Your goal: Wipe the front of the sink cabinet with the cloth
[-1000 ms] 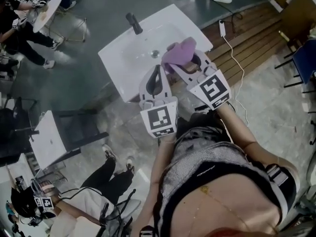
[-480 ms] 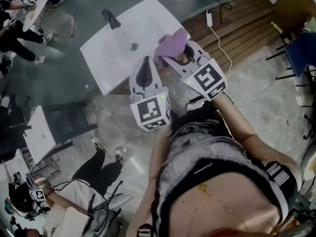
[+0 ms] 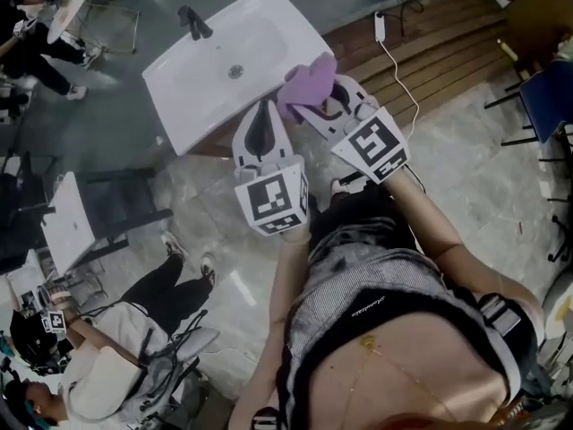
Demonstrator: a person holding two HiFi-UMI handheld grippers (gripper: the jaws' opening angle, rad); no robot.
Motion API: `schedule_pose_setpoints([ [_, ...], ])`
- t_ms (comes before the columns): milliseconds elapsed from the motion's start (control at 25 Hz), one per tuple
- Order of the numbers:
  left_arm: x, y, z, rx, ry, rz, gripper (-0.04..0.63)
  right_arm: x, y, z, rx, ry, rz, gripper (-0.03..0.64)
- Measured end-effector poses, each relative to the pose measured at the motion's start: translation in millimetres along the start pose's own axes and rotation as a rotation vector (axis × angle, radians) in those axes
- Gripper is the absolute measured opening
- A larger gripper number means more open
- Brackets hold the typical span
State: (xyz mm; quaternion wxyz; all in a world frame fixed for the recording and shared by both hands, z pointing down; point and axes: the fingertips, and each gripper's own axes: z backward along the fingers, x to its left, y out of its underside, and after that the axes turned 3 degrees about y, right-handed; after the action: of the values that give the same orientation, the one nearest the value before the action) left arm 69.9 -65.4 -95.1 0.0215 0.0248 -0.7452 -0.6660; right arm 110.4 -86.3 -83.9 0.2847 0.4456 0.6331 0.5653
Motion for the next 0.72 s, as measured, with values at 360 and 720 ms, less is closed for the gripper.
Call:
schedule_pose_setpoints([
  [360, 9, 0, 41, -0.012, -0.049, -0.025, 0.0, 40, -1, 5, -0.006, -0.041, -0.007, 0.169],
  [720, 46, 6, 85, 0.003, -0.045, -0.019, 0.0, 95, -17, -15, -0.005, -0.07, -0.005, 0.167],
])
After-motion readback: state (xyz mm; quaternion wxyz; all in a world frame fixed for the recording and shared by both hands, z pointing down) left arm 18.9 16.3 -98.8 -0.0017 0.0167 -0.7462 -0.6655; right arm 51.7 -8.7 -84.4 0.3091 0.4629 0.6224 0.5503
